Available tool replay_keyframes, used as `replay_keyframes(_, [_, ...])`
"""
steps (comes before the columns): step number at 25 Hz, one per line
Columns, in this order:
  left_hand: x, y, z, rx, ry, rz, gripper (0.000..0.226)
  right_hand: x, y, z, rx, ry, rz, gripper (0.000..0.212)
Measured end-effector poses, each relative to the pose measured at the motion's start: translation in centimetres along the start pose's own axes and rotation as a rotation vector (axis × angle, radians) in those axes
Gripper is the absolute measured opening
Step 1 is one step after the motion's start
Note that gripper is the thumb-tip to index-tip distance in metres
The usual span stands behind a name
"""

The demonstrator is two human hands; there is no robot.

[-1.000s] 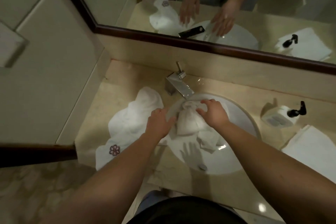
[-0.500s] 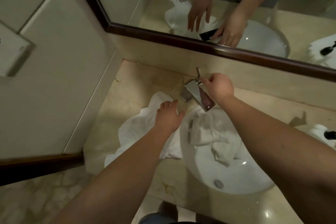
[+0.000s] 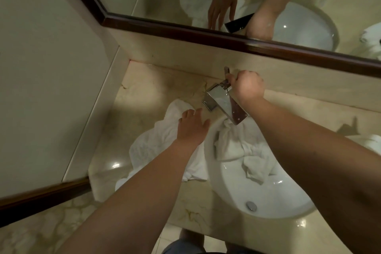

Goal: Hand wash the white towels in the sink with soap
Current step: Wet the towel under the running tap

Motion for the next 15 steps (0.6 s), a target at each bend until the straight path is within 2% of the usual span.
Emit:
replay_keyframes(4, [0.0, 0.0, 0.1, 0.002, -0.012, 0.011, 0.054, -0.7, 0.1, -0.7, -0.093, 0.069, 0.085, 0.047])
replay_keyframes(9, [-0.6, -0.7, 0.0, -0.016, -0.032, 0.050, 0.053, -0.3, -0.6, -2.2, -0.109, 0.223, 0.149, 0.041])
replay_keyframes(13, [-2.9, -1.9, -1.4, -0.069, -0.033, 0.138, 0.051, -1.6, -3.9, -7.8, -0.204, 0.274, 0.149, 0.050])
replay_keyframes(15, [-4.8, -2.5, -2.1, -0.091, -0.075, 0.171, 0.044, -3.7, -6.3, -11.2, -0.251, 0.287, 0.196, 0.047])
Point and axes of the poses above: each hand's wrist, its own y-axis towards the middle knuckle, its own x-axis out of the back of the hand, z = x × y, the point moved 7 cm from there along y, towards the middle knuckle, and after that the axes turned 6 degrees about -x, right-handed, at the moved point
